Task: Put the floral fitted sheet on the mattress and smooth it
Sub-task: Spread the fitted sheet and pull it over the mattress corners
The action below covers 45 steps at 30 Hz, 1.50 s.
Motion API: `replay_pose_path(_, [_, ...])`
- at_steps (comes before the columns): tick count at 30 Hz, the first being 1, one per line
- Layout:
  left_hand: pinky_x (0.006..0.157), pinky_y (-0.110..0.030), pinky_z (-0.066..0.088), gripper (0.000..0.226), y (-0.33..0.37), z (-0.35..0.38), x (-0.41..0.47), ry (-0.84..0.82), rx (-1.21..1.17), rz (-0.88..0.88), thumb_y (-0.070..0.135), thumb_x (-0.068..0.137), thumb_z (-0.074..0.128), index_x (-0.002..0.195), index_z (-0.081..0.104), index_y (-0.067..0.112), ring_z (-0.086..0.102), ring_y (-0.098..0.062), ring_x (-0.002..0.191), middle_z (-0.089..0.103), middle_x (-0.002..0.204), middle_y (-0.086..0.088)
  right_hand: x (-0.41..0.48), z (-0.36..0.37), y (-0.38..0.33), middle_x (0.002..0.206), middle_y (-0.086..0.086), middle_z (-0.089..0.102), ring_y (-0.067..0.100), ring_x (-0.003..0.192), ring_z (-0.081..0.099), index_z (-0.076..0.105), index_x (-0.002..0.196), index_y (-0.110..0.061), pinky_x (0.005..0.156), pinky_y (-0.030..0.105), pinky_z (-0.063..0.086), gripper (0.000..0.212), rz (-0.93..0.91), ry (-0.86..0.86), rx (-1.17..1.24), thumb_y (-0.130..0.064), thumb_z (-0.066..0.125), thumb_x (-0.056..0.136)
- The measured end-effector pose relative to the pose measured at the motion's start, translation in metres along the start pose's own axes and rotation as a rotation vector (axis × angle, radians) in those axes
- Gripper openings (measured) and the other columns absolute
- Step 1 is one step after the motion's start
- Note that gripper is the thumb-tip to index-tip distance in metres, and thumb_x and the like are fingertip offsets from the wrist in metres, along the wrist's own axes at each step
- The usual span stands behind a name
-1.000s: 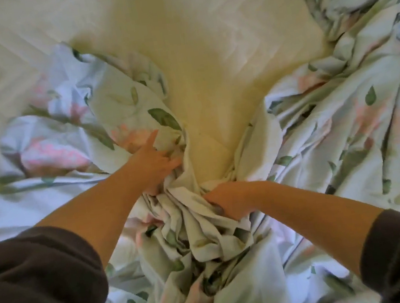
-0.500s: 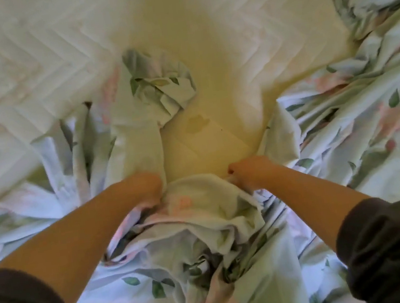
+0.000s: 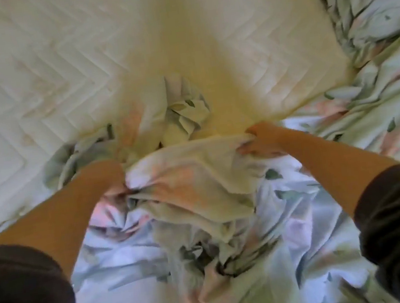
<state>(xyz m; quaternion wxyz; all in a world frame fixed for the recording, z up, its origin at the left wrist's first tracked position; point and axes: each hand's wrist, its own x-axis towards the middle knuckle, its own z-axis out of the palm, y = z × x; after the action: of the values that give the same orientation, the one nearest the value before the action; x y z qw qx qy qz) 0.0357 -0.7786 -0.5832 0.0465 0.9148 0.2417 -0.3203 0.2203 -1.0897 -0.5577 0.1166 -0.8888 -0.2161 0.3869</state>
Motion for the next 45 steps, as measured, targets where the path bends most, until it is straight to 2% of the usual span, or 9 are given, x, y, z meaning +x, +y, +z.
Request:
replay_pose_path(2, [0.099, -0.044, 0.04, 0.035, -0.007, -0.069, 0.004, 0.352, 0.117, -0.094, 0.029, 0.088, 0.058, 0.121, 0.057, 0.016, 0.054, -0.033, 0.114, 0.058, 0.122, -0.012, 0.011, -0.06, -0.02, 0.1, 0.01, 0.062, 0.031, 0.096, 0.057, 0.057, 0.094, -0.018, 0.078, 0.033, 0.04, 0.022, -0.001, 0.517, 0.05, -0.034, 0.067, 0.084])
replay_pose_path(5, [0.106, -0.058, 0.023, 0.068, 0.013, -0.138, 0.001, 0.628, 0.063, -0.163, 0.037, 0.087, 0.059, 0.143, 0.027, 0.016, 0.026, -0.039, 0.136, 0.028, 0.147, -0.017, 0.01, -0.104, -0.047, 0.141, 0.012, 0.041, 0.034, 0.13, 0.039, 0.037, 0.139, -0.026, 0.104, 0.051, 0.029, 0.058, -0.043, 0.763, -0.185, -0.03, 0.061, 0.087])
replay_pose_path(10, [0.102, -0.05, 0.033, 0.051, 0.059, -0.074, -0.011, 0.796, 0.149, 0.233, 0.018, 0.087, 0.055, 0.136, 0.043, 0.013, 0.041, -0.031, 0.127, 0.042, 0.141, -0.014, -0.014, -0.035, -0.053, 0.153, 0.007, 0.029, 0.026, 0.138, 0.03, 0.028, 0.148, -0.021, 0.11, 0.042, 0.029, 0.063, -0.141, 0.705, -0.281, -0.023, 0.052, 0.09])
replay_pose_path(15, [0.082, -0.041, 0.045, 0.056, 0.103, 0.046, -0.033, 0.472, 0.431, 0.632, 0.019, 0.072, 0.068, 0.126, 0.054, 0.016, 0.059, -0.029, 0.098, 0.058, 0.118, -0.009, -0.06, 0.108, -0.015, 0.124, -0.001, 0.048, 0.023, 0.109, 0.052, 0.042, 0.127, -0.024, 0.084, 0.033, 0.043, 0.051, -0.134, 0.237, -0.154, -0.05, 0.055, 0.085])
replay_pose_path(21, [0.086, -0.049, 0.044, 0.033, 0.151, 0.095, -0.038, 0.855, 0.438, 0.969, 0.011, 0.083, 0.055, 0.116, 0.055, 0.017, 0.058, -0.03, 0.098, 0.058, 0.11, -0.008, -0.097, 0.206, 0.037, 0.118, 0.003, 0.053, 0.03, 0.105, 0.055, 0.047, 0.124, -0.019, 0.079, 0.039, 0.048, 0.071, -0.031, 0.268, -0.32, -0.052, 0.069, 0.066])
replay_pose_path(27, [0.064, -0.031, 0.047, 0.045, 0.171, 0.125, -0.084, 0.64, 0.394, 1.052, 0.013, 0.061, 0.075, 0.105, 0.07, 0.022, 0.058, -0.021, 0.067, 0.061, 0.077, 0.001, -0.157, 0.248, 0.089, 0.118, 0.003, 0.056, 0.025, 0.103, 0.057, 0.05, 0.119, -0.02, 0.078, 0.033, 0.042, 0.031, 0.177, 0.086, -0.225, -0.029, 0.048, 0.089])
replay_pose_path(34, [0.076, -0.032, 0.049, 0.038, 0.207, 0.134, -0.153, 0.512, 0.273, 1.101, 0.014, 0.068, 0.063, 0.105, 0.066, 0.025, 0.061, -0.021, 0.087, 0.063, 0.1, 0.002, -0.204, 0.207, 0.099, 0.064, 0.0, 0.048, 0.02, 0.059, 0.046, 0.053, 0.076, -0.02, 0.053, 0.032, 0.041, 0.016, 0.279, 0.04, 0.786, -0.017, 0.043, 0.089])
replay_pose_path(42, [0.057, -0.023, 0.042, 0.017, 0.215, 0.104, -0.213, 0.474, -0.005, 1.001, 0.017, 0.071, 0.073, 0.082, 0.06, 0.014, 0.06, -0.025, 0.065, 0.064, 0.075, -0.002, -0.312, 0.174, 0.127, 0.053, -0.016, 0.044, 0.006, 0.053, 0.04, 0.046, 0.062, -0.022, 0.053, 0.022, 0.033, 0.029, -0.018, -0.085, 0.643, -0.01, 0.041, 0.088])
replay_pose_path(45, [0.049, -0.023, 0.029, 0.02, 0.199, 0.105, -0.234, 0.22, 0.104, 0.934, 0.038, 0.083, 0.058, 0.092, 0.046, 0.024, 0.049, -0.015, 0.06, 0.057, 0.073, 0.008, -0.336, 0.173, 0.143, 0.096, -0.004, 0.059, 0.015, 0.084, 0.05, 0.059, 0.109, -0.019, 0.074, 0.027, 0.041, 0.026, -0.078, -0.058, 0.3, -0.016, 0.035, 0.098])
